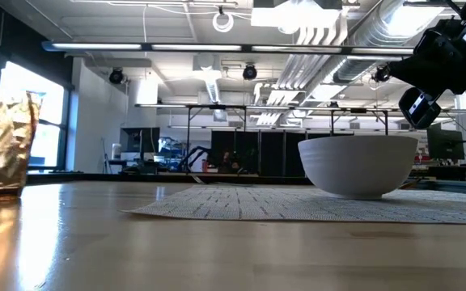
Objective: Pick & Place Utensil
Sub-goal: Put the brown cup on the gray mat to the top right of the white bowl
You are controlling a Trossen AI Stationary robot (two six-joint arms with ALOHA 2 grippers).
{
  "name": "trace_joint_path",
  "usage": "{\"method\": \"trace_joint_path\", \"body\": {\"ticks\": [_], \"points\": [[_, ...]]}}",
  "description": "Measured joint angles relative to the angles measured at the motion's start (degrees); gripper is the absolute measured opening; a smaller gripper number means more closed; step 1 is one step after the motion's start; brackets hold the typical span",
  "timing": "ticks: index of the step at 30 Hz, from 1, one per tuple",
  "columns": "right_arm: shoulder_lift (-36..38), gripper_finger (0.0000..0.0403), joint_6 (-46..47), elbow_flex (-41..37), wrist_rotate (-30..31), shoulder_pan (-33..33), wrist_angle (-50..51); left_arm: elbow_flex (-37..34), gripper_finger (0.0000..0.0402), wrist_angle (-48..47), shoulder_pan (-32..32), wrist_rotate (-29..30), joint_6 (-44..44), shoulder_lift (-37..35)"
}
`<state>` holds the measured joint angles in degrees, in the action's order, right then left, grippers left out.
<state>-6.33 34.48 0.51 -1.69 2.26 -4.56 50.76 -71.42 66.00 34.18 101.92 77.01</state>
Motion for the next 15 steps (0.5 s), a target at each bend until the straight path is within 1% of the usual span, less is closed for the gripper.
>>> {"method": "trace_joint_path", "body": {"ticks": [3, 7, 13, 15], "points": [[0.00, 0.0005, -0.02, -0.01, 0.00, 0.00, 0.00, 0.00, 0.0351, -0.03, 0.00, 1.89, -0.10, 0.00], [0.00, 0.0005, -0.02, -0.02, 0.00, -0.01, 0.02, 0.00, 0.0351, 0.01, 0.00, 2.73, -0.10, 0.00], [0.00, 0.0005, -0.02, -0.01, 0.00, 0.00, 0.02, 0.00, 0.0351, 1.65, 0.00, 1.94, 0.04, 0.01], [0.00, 0.0005, -0.02, -0.01, 0.00, 0.00, 0.02, -0.61, 0.0351, 3.78, 0.00, 1.39, 0.12, 0.14]]}}
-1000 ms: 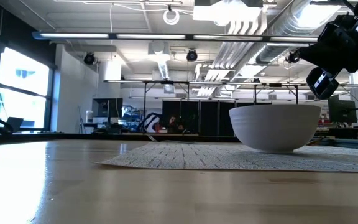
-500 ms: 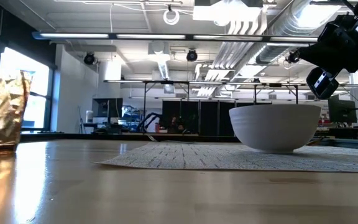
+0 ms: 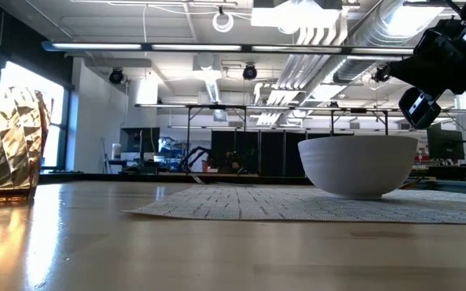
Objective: Pick & Place Utensil
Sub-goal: Put the brown cup on the gray mat to the top right of the white bowl
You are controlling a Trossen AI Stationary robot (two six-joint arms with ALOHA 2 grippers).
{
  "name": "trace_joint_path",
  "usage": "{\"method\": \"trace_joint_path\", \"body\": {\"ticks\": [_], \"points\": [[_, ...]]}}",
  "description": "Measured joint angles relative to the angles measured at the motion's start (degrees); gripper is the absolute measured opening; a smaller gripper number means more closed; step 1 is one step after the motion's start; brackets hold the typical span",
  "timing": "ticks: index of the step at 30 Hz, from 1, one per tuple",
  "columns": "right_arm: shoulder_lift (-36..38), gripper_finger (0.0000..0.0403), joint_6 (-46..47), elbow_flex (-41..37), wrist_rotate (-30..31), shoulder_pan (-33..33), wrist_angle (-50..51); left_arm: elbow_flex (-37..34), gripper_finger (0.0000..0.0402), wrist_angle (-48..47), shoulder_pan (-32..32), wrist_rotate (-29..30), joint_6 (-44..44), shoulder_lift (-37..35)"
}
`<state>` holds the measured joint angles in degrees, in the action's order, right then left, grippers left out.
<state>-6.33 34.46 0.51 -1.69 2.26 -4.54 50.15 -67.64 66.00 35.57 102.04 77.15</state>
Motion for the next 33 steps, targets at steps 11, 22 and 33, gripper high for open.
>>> {"method": "trace_joint_path", "body": {"ticks": [11, 22, 33], "points": [[0.02, 0.0005, 0.00, 0.00, 0.00, -0.02, 0.02, -12.96, 0.0351, 16.71, 0.02, 2.13, -0.10, 0.97], [-0.04, 0.0005, 0.00, -0.01, 0.00, -0.01, 0.17, -16.11, 0.0351, 23.71, 0.00, 18.83, -8.79, 5.14], [-0.04, 0.0005, -1.51, 0.01, 0.09, 0.00, -0.07, -16.11, 0.0351, 30.10, -1.55, 24.78, -6.33, 10.55]]}}
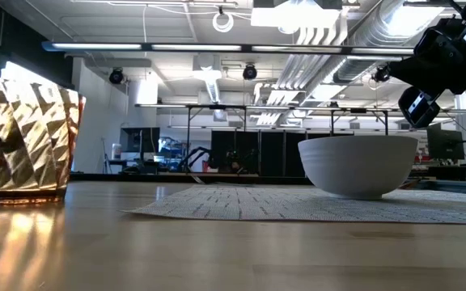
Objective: Pick & Place Utensil
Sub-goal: Put the brown cup on the gray mat to the top right of the white bowl
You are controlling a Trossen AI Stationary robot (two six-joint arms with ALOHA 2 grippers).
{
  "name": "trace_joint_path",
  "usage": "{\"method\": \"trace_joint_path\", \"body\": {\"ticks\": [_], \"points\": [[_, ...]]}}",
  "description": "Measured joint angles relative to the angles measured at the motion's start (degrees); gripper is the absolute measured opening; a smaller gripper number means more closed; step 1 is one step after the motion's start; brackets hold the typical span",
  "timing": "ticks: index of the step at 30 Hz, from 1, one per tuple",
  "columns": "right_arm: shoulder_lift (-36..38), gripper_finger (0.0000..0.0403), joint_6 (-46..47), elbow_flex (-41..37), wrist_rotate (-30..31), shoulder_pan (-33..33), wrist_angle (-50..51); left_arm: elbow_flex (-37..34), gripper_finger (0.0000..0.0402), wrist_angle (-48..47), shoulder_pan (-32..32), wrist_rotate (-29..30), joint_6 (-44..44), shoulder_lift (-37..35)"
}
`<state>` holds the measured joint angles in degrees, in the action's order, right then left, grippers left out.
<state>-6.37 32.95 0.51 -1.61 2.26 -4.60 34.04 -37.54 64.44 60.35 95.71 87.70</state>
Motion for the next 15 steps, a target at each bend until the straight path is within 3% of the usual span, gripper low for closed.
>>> {"method": "trace_joint_path", "body": {"ticks": [7, 11, 15], "points": [[0.00, 0.0005, 0.00, -0.01, 0.00, -0.02, 0.02, 0.00, 0.0370, 2.47, -7.41, -8.03, -1.44, 0.00], [0.00, 0.0005, 0.00, 0.00, -0.02, -0.02, 0.02, -0.05, 0.0378, 6.06, -10.99, -10.83, -7.98, 0.00], [0.00, 0.0005, 0.00, -0.02, -0.04, -0.01, 0.02, -0.04, 0.0379, 8.93, -13.17, -12.04, -8.87, 0.00]]}}
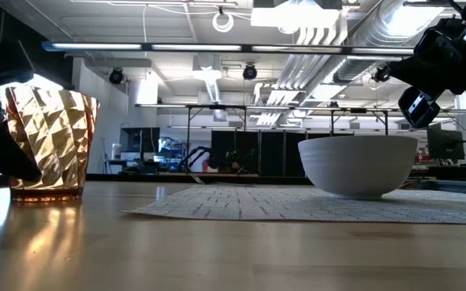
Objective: Pick & Place Utensil
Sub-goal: Put the brown cup on the gray mat to the top right of the white bowl
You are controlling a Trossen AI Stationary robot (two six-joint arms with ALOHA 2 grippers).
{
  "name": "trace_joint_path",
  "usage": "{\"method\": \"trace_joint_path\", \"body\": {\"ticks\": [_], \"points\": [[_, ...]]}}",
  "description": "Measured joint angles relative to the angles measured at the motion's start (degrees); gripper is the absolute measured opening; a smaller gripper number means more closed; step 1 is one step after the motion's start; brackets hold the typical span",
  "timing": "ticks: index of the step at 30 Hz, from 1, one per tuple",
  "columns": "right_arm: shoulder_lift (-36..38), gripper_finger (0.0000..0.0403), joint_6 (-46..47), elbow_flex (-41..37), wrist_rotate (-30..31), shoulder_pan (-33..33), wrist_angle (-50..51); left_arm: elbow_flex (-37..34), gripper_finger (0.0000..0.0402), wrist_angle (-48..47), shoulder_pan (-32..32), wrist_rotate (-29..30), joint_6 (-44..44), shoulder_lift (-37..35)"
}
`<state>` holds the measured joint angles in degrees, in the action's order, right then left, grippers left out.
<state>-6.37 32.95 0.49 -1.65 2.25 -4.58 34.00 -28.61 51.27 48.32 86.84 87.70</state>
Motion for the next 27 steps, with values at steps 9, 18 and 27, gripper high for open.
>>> {"method": "trace_joint_path", "body": {"ticks": [9, 18, 27], "points": [[0.00, 0.0005, 0.00, 0.00, -0.07, 0.01, 0.01, 0.04, 0.0379, 6.14, -3.40, -1.50, -1.27, 0.00], [0.00, 0.0005, 0.00, 0.00, -0.07, -0.01, 0.02, 0.04, 0.0379, 6.11, -3.42, -0.08, -3.12, 0.00], [0.00, 0.0005, 0.00, 0.02, -0.07, 0.00, 0.04, 0.04, 0.0379, 4.92, -3.26, 1.45, -2.52, 0.00]]}}
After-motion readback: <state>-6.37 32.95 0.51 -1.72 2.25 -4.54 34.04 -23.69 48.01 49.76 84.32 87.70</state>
